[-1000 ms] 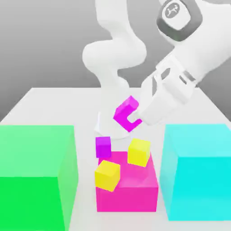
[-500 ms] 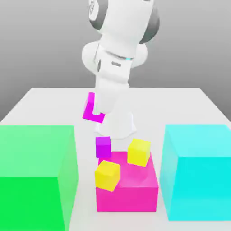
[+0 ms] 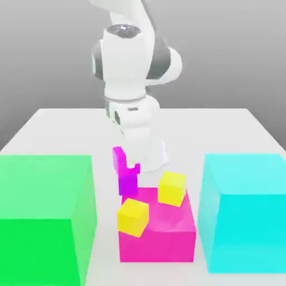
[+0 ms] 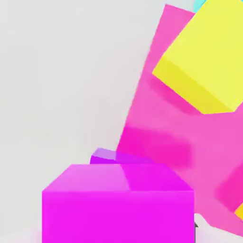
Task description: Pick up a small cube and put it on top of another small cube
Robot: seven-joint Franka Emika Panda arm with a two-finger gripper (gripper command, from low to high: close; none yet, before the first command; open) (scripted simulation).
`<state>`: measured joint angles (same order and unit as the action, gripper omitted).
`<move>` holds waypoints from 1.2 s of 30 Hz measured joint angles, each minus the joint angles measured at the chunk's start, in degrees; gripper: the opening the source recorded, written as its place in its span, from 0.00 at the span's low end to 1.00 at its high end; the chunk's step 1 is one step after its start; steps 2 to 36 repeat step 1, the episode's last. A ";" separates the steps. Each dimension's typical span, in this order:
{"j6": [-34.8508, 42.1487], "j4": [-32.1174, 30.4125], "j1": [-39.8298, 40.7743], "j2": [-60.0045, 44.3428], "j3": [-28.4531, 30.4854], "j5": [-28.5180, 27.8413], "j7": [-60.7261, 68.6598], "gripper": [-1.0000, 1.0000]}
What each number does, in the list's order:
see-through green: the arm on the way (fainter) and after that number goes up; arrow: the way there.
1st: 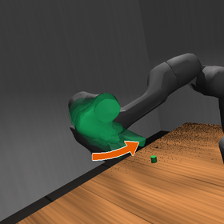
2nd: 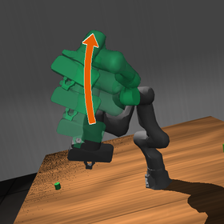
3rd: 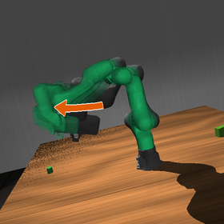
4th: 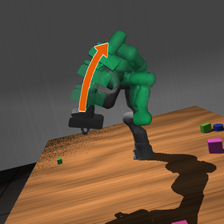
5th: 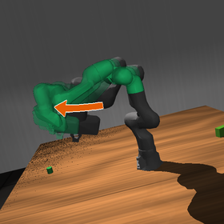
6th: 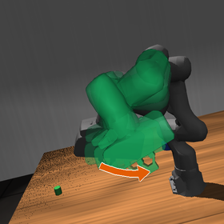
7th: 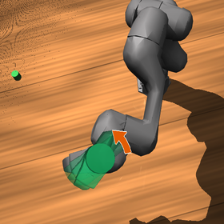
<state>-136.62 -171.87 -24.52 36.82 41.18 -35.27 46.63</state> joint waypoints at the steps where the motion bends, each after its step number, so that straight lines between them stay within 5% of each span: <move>1: 0.00 0.00 0.00 0.00 0.00 0.00 0.00 1.00; 36: 0.00 0.00 0.00 0.00 0.00 0.00 0.00 1.00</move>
